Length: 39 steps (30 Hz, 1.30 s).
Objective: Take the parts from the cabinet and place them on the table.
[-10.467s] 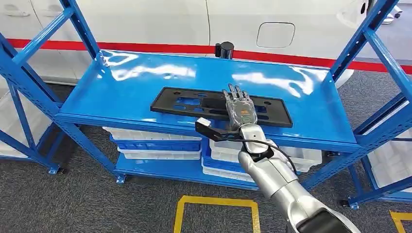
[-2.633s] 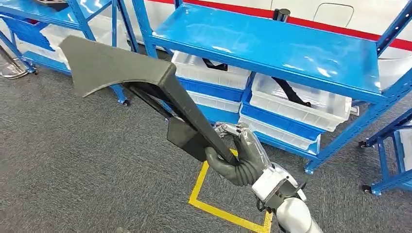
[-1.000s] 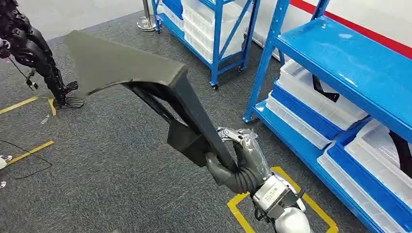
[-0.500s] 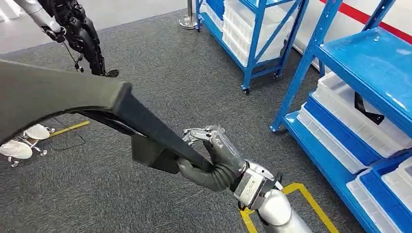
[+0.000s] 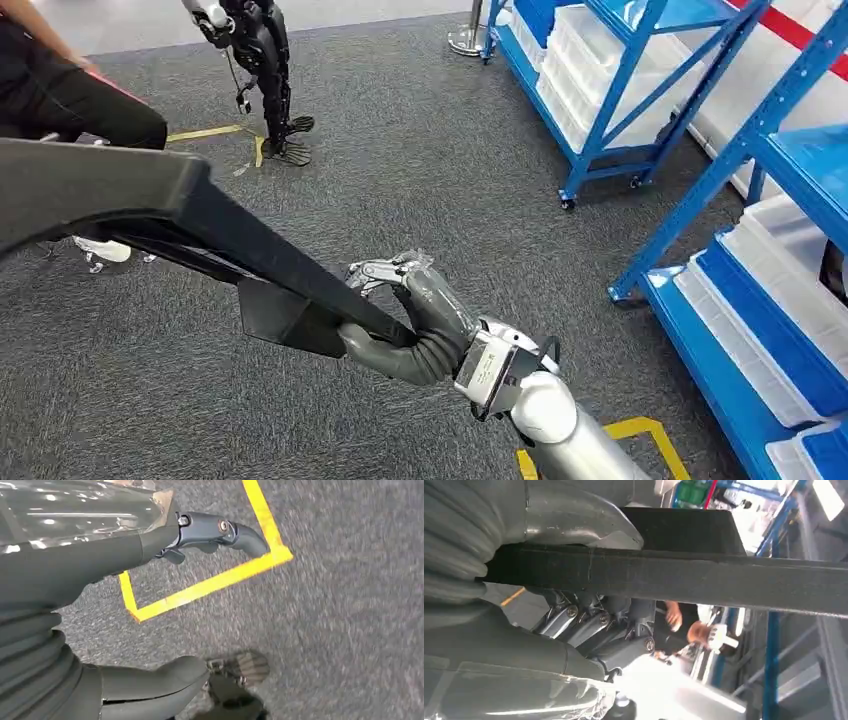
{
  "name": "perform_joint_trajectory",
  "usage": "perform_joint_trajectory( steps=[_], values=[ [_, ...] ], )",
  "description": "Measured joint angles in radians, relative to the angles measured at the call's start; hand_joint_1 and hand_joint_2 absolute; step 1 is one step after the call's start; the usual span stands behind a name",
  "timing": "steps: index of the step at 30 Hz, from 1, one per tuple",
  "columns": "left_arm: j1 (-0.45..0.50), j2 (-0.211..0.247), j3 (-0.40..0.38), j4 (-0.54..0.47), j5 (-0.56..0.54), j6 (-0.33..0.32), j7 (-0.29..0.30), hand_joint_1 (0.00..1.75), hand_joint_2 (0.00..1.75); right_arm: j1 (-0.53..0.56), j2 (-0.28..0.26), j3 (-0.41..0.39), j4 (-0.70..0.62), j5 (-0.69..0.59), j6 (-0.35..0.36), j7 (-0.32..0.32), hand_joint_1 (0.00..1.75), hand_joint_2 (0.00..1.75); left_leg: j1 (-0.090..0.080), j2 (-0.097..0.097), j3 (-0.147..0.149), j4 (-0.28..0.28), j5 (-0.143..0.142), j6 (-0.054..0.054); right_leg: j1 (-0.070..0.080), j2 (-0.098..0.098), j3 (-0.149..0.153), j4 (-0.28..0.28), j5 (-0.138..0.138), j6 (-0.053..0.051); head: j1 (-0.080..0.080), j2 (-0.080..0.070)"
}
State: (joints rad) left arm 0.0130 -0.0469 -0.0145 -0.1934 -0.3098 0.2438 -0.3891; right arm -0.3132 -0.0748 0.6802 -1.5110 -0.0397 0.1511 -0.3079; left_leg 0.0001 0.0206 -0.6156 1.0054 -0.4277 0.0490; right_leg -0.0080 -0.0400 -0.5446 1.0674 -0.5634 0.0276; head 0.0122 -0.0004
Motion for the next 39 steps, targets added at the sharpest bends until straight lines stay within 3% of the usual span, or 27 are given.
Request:
perform_joint_trajectory(
  steps=[2,3,4,5,7,8,9,13,14,15,16,18,19,21,22,23,24,25,28,29,31,32,34,35,36,38,39],
  values=[
    [-0.011,0.0,0.001,0.0,-0.004,-0.003,-0.002,0.0,1.75,0.0,-0.011,-0.004,0.005,-0.002,-0.003,0.0,1.75,1.75,0.0,-0.032,-0.001,0.0,-0.001,0.004,-0.003,0.034,-0.08,0.164,-0.066,-0.013,0.002,0.0],
    [-0.012,0.0,0.0,0.0,-0.005,-0.005,-0.002,0.0,1.75,0.001,-0.016,-0.004,0.01,-0.002,-0.003,0.0,1.75,1.75,0.0,-0.051,-0.001,0.0,-0.001,0.004,-0.002,0.038,-0.123,0.244,-0.09,-0.012,0.002,0.0],
    [-0.011,-0.001,0.0,0.0,-0.005,-0.005,-0.002,0.0,1.75,0.002,-0.019,-0.003,0.013,-0.002,-0.003,0.0,1.75,1.75,-0.001,-0.066,-0.001,0.0,-0.001,0.004,-0.002,0.039,-0.144,0.271,-0.089,-0.005,0.002,0.0],
    [-0.009,-0.002,0.0,0.0,-0.005,-0.005,-0.002,0.0,1.75,0.002,-0.02,-0.004,0.014,-0.002,-0.003,0.0,1.75,1.75,0.0,-0.084,0.0,0.001,-0.001,0.004,-0.003,0.04,-0.139,0.243,-0.067,0.005,0.002,0.0],
    [-0.009,-0.002,0.0,0.0,-0.005,-0.005,-0.002,0.0,1.75,0.0,-0.022,-0.004,0.015,-0.002,-0.003,0.0,1.75,1.75,0.003,-0.116,0.003,0.005,-0.003,0.001,-0.009,0.05,-0.071,0.08,0.015,0.031,0.002,0.0],
    [-0.009,-0.002,0.0,0.0,-0.005,-0.005,-0.002,0.0,1.75,-0.001,-0.023,-0.004,0.016,-0.002,-0.003,0.0,1.75,1.75,0.004,-0.132,0.002,0.01,-0.006,-0.004,-0.016,0.083,-0.03,-0.016,0.057,0.041,0.002,0.0],
    [-0.009,-0.002,0.001,0.0,-0.005,-0.005,-0.002,0.0,1.75,-0.002,-0.024,-0.004,0.019,-0.002,-0.003,0.0,1.75,1.75,-0.001,-0.146,-0.003,0.017,-0.009,-0.012,-0.017,0.125,-0.025,-0.033,0.059,0.032,0.003,0.0],
    [-0.004,0.0,0.0,0.0,-0.016,-0.005,-0.002,0.0,1.75,-0.003,-0.024,-0.004,0.021,0.0,-0.016,0.002,1.75,1.75,0.005,-0.181,-0.018,0.011,0.002,-0.033,-0.012,0.089,-0.02,-0.04,0.07,0.002,0.002,0.0],
    [-0.003,0.003,0.0,0.0,-0.018,-0.006,-0.002,0.0,1.75,-0.005,-0.022,-0.005,0.021,0.003,-0.024,0.002,1.75,1.75,0.007,-0.159,-0.025,0.019,-0.007,-0.035,-0.026,0.076,-0.016,-0.046,0.073,-0.005,0.002,0.0],
    [-0.004,0.002,-0.001,0.0,-0.025,-0.011,0.0,0.0,1.75,-0.003,-0.021,-0.006,0.02,0.008,-0.031,0.003,1.75,1.75,-0.002,-0.096,-0.039,0.052,-0.03,-0.039,-0.021,0.066,-0.012,-0.047,0.072,-0.009,-0.003,0.0],
    [-0.007,0.003,-0.002,-0.003,-0.029,-0.021,0.003,0.0,1.75,0.001,-0.023,-0.011,0.018,0.015,-0.039,0.003,1.75,1.75,0.0,-0.061,-0.065,0.107,-0.061,-0.044,-0.02,0.052,-0.01,-0.047,0.07,-0.021,-0.006,0.0],
    [-0.01,0.007,-0.004,-0.015,-0.036,-0.04,0.014,0.0,1.75,0.026,-0.023,-0.027,0.008,0.04,-0.046,0.013,1.75,1.75,0.007,-0.028,-0.15,0.27,-0.131,-0.05,-0.01,0.016,-0.009,-0.047,0.066,-0.03,-0.006,0.0],
    [-0.009,0.009,-0.004,-0.019,-0.038,-0.044,0.019,0.0,1.75,0.04,-0.023,-0.032,0.004,0.048,-0.046,0.017,1.75,1.75,0.009,-0.025,-0.175,0.316,-0.139,-0.052,-0.008,0.0,-0.009,-0.047,0.065,-0.032,-0.006,0.0],
    [-0.006,0.013,-0.004,-0.02,-0.046,-0.05,0.024,0.0,1.75,0.058,-0.023,-0.039,-0.009,0.065,-0.046,0.024,1.75,1.75,0.013,-0.02,-0.151,0.266,-0.093,-0.053,-0.007,-0.025,-0.008,-0.047,0.062,-0.034,-0.006,0.0],
    [-0.004,0.016,-0.004,-0.022,-0.047,-0.052,0.027,0.0,1.75,0.064,-0.021,-0.042,-0.017,0.073,-0.046,0.026,1.75,1.75,0.013,-0.011,-0.106,0.183,-0.051,-0.051,-0.007,-0.036,-0.005,-0.047,0.059,-0.031,-0.006,0.0],
    [-0.004,0.018,-0.004,-0.028,-0.051,-0.054,0.031,0.0,1.75,0.07,-0.019,-0.049,-0.026,0.079,-0.046,0.029,1.75,1.75,0.011,0.021,-0.047,0.083,-0.011,-0.046,-0.007,-0.046,-0.001,-0.047,0.056,-0.028,-0.006,0.0],
    [-0.007,0.018,-0.005,-0.032,-0.059,-0.054,0.038,0.0,1.75,0.077,-0.017,-0.056,-0.036,0.085,-0.046,0.032,1.75,1.75,0.001,0.086,-0.015,0.027,-0.02,-0.046,-0.003,-0.055,0.003,-0.047,0.052,-0.024,-0.006,0.0],
    [-0.012,0.019,-0.008,-0.034,-0.066,-0.055,0.043,0.0,1.75,0.081,-0.017,-0.062,-0.043,0.089,-0.046,0.035,1.75,1.75,-0.006,0.072,-0.006,0.025,-0.02,-0.036,0.01,-0.066,0.003,-0.047,0.047,-0.015,-0.004,0.0],
    [-0.011,0.021,-0.02,-0.035,-0.077,-0.057,0.058,0.0,1.75,0.096,-0.011,-0.068,-0.059,0.094,-0.046,0.041,1.75,1.75,-0.016,0.031,-0.011,0.022,-0.021,-0.025,0.005,-0.101,0.016,-0.053,0.043,-0.005,-0.003,0.0],
    [-0.01,0.021,-0.02,-0.036,-0.078,-0.056,0.062,0.0,1.75,0.101,-0.009,-0.072,-0.069,0.097,-0.046,0.042,1.75,1.75,-0.003,0.017,0.003,0.006,-0.012,-0.013,0.008,-0.097,0.014,-0.048,0.034,0.004,-0.003,0.0],
    [-0.014,0.019,-0.022,-0.037,-0.081,-0.056,0.068,0.0,1.75,0.107,-0.009,-0.084,-0.081,0.103,-0.046,0.043,1.75,1.75,0.0,-0.004,0.01,0.0,-0.007,-0.001,0.003,0.007,-0.013,0.034,-0.006,-0.007,-0.003,0.0],
    [-0.019,0.019,-0.023,-0.037,-0.083,-0.055,0.07,0.0,1.75,0.112,-0.01,-0.087,-0.083,0.105,-0.046,0.044,1.75,1.75,0.002,-0.02,0.01,0.0,-0.006,0.0,0.001,0.028,-0.053,0.112,-0.038,-0.013,0.002,0.0],
    [-0.019,0.016,-0.027,-0.037,-0.084,-0.055,0.071,0.0,1.75,0.13,-0.016,-0.091,-0.083,0.108,-0.046,0.048,1.75,1.75,0.002,-0.056,0.008,0.0,-0.007,0.0,0.0,0.038,-0.137,0.263,-0.084,-0.013,0.003,0.0],
    [-0.017,0.015,-0.029,-0.037,-0.084,-0.055,0.071,0.0,1.75,0.136,-0.016,-0.092,-0.084,0.108,-0.046,0.048,1.75,1.75,0.002,-0.071,0.008,0.001,-0.006,0.0,0.0,0.038,-0.148,0.271,-0.078,-0.006,0.003,0.0],
    [-0.016,0.015,-0.029,-0.037,-0.084,-0.055,0.072,0.0,1.75,0.138,-0.016,-0.092,-0.085,0.108,-0.046,0.048,1.75,1.75,0.003,-0.087,0.009,0.001,-0.006,0.0,-0.001,0.039,-0.135,0.23,-0.052,0.007,0.003,0.0],
    [-0.015,0.014,-0.03,-0.037,-0.084,-0.055,0.072,0.0,1.75,0.145,-0.016,-0.097,-0.092,0.11,-0.046,0.048,1.75,1.75,0.006,-0.119,0.012,0.006,-0.008,-0.005,-0.011,0.06,-0.057,0.055,0.031,0.034,0.003,0.0],
    [-0.015,0.015,-0.03,-0.037,-0.084,-0.054,0.072,0.0,1.75,0.148,-0.016,-0.098,-0.094,0.111,-0.046,0.047,1.75,1.75,0.008,-0.132,0.008,0.011,-0.01,-0.012,-0.021,0.108,-0.023,-0.023,0.061,0.043,0.003,0.0]
  ],
)
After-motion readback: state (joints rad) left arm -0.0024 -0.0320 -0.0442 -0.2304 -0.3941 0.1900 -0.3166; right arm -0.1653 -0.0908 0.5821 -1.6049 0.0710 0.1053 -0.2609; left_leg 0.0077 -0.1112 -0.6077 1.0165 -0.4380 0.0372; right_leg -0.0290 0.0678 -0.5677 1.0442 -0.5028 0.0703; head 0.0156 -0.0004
